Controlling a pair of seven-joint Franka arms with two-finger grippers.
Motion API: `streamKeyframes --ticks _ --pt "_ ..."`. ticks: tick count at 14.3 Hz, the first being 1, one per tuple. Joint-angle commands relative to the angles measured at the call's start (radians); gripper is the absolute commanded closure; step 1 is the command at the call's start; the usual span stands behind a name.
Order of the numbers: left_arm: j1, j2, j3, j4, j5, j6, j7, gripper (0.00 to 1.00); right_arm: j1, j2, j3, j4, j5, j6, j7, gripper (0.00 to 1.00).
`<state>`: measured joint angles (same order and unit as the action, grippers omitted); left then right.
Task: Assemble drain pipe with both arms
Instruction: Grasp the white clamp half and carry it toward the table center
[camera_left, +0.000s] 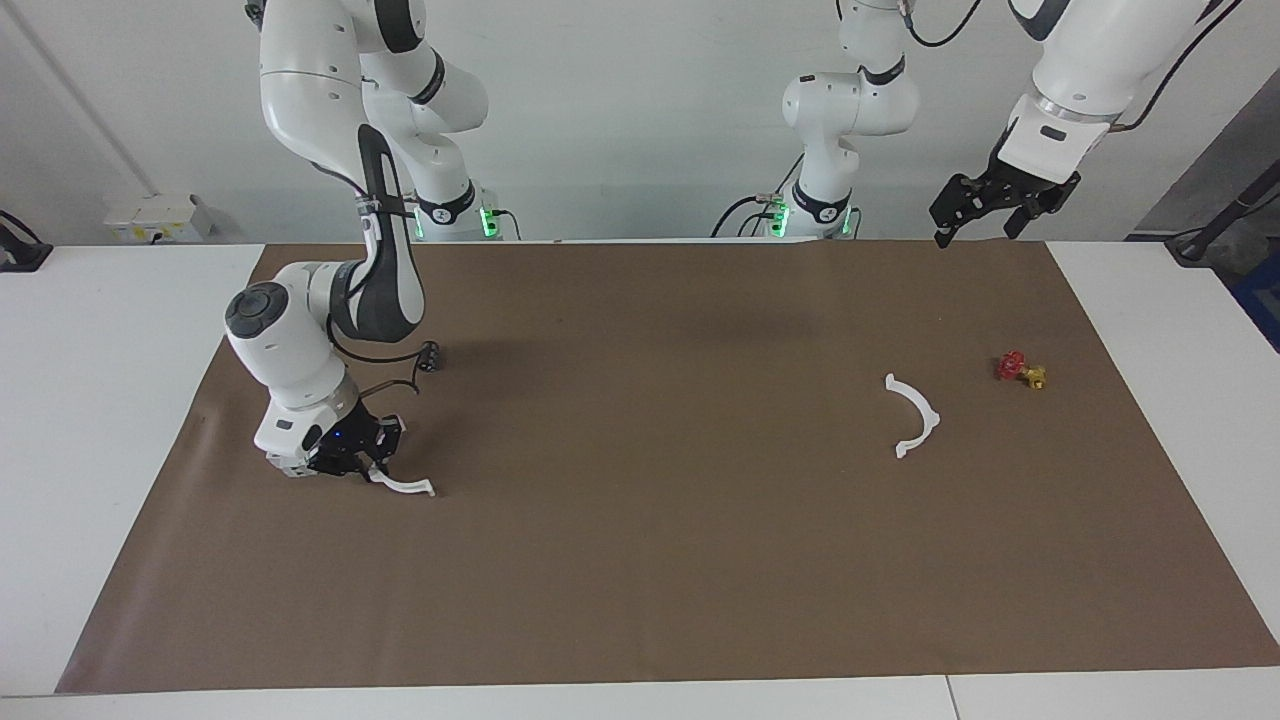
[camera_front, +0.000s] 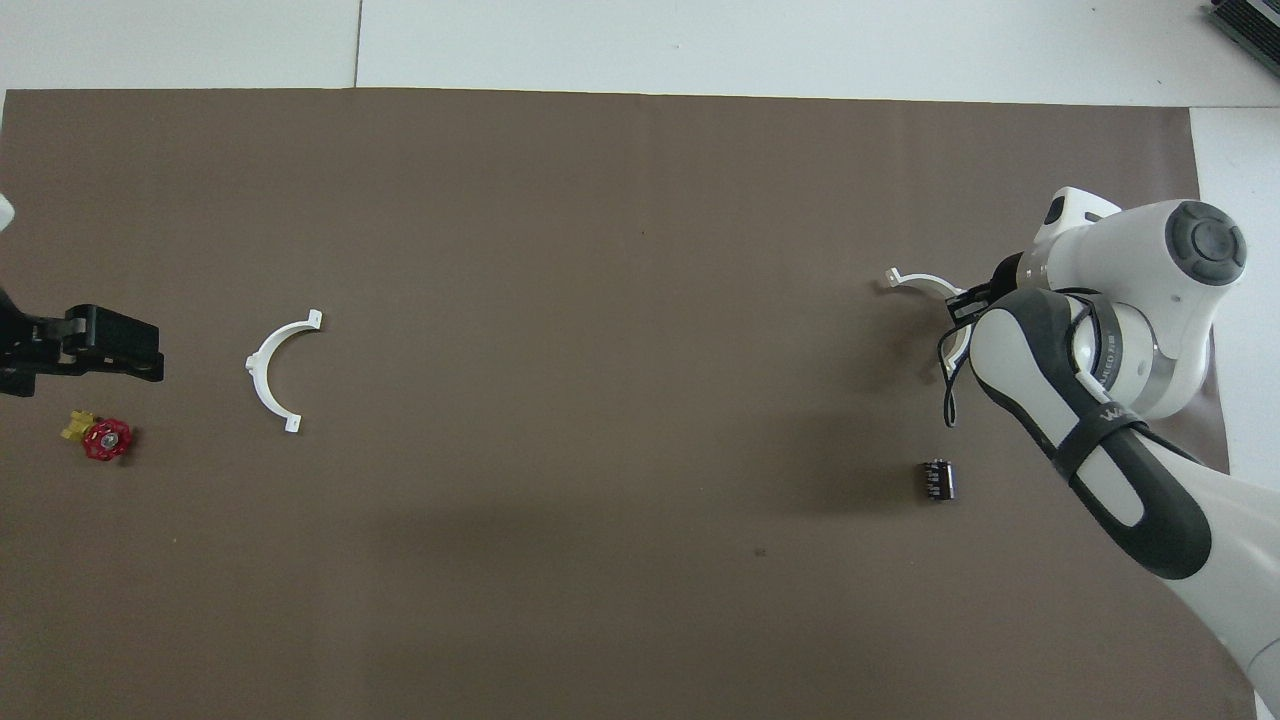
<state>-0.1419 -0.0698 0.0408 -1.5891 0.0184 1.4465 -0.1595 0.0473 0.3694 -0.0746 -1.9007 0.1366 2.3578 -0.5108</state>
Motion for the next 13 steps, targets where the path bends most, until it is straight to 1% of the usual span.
streamKeyframes --ticks 1,3,5,9,11,13 --pt "-0.007 -0.024 0.011 -0.031 -0.012 0.022 0.011 0.00 0.087 -0.017 -0.001 0.055 -0.005 -0.103 0.197 1.00" --pt "-0.005 -0.024 0.011 -0.035 -0.012 0.032 0.011 0.00 0.179 -0.018 0.001 0.072 -0.056 -0.124 0.431 1.00" --pt "-0.005 -0.028 0.011 -0.045 -0.012 0.048 0.012 0.00 0.283 -0.021 0.003 0.072 -0.069 -0.124 0.645 1.00" --pt "-0.005 -0.031 0.011 -0.054 -0.012 0.057 0.012 0.00 0.452 -0.003 0.003 0.072 -0.074 -0.091 0.979 1.00" --pt "-0.005 -0.031 0.011 -0.054 -0.012 0.057 0.012 0.00 0.515 0.022 0.003 0.072 -0.080 -0.060 1.087 1.00" --pt "-0.005 -0.031 0.011 -0.055 -0.012 0.057 0.012 0.00 0.560 0.048 0.003 0.071 -0.081 -0.026 1.135 1.00"
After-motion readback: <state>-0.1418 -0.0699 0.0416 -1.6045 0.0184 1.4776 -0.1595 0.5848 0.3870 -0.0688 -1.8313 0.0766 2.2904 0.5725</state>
